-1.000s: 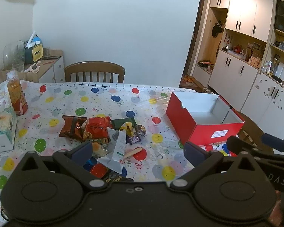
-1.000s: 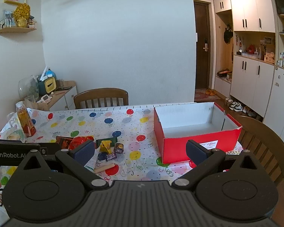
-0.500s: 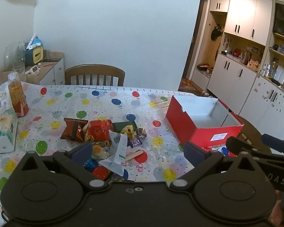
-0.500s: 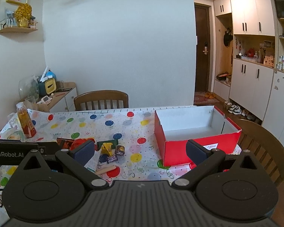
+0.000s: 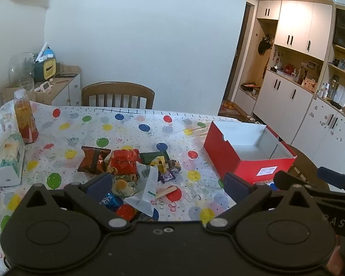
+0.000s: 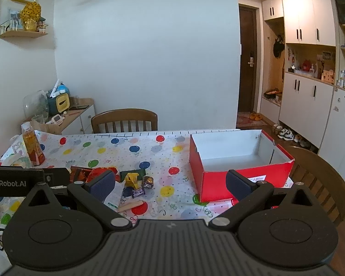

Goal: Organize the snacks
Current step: 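Grasp the blue wrapped cake with the left tool while the right tool grasps the clear-wrapped bread, then carry the blue cake and clear bread over the red box with both tools, then open both tools to drop the blue cake and clear bread into the box, then move both tools back over the snack pile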

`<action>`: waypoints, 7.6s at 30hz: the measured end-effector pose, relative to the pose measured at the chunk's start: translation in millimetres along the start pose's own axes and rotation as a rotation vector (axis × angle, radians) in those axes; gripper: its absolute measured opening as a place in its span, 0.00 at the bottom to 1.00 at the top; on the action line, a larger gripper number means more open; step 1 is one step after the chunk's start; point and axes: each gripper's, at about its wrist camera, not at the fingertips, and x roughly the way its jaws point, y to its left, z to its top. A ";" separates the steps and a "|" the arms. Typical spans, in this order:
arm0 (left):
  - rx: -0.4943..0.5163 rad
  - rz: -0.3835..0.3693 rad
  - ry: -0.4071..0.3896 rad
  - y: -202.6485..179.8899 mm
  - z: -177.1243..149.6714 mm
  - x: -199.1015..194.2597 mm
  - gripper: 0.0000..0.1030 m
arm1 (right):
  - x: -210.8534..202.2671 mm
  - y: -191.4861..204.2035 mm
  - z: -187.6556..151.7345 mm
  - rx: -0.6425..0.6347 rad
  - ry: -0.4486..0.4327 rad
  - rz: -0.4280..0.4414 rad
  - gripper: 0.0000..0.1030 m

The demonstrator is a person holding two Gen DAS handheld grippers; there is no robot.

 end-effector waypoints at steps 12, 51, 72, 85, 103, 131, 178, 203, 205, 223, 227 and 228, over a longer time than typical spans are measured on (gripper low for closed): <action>-0.036 0.017 0.006 8.6 -0.5 16.6 1.00 | 32.3 3.3 0.8 -0.056 0.008 0.053 1.00; -0.228 0.304 0.343 120.6 -38.0 193.9 0.82 | 256.2 80.9 -40.3 -0.171 0.382 0.389 0.75; -0.313 0.285 0.415 136.4 -39.1 222.5 0.54 | 290.3 85.7 -42.2 0.039 0.533 0.394 0.22; -0.299 0.233 0.374 139.3 -38.6 187.6 0.51 | 242.8 66.5 -29.0 0.051 0.460 0.328 0.17; -0.153 0.027 0.273 83.7 -5.3 126.6 0.51 | 131.5 -0.5 16.7 0.048 0.301 0.210 0.17; 0.046 -0.192 0.248 -128.7 71.5 202.8 0.51 | 180.2 -199.0 86.4 0.046 0.274 0.094 0.17; 0.177 -0.010 0.591 -256.1 34.1 385.4 0.60 | 351.8 -290.9 36.0 -0.021 0.623 0.193 0.19; 0.151 -0.045 0.388 -242.1 64.9 310.6 0.91 | 288.1 -283.3 70.4 -0.021 0.512 0.128 0.33; 0.144 -0.049 0.370 -234.9 67.3 300.5 0.92 | 277.3 -276.3 75.1 -0.031 0.488 0.131 0.55; 0.156 -0.085 0.218 -157.0 70.3 198.5 0.99 | 186.1 -185.8 87.3 -0.009 0.350 0.229 0.82; 0.146 -0.086 0.204 -130.0 64.7 180.1 0.99 | 169.7 -156.9 80.7 -0.019 0.308 0.293 0.82; 0.146 -0.083 0.200 -123.4 63.1 175.5 0.99 | 165.4 -148.1 78.3 -0.030 0.295 0.315 0.82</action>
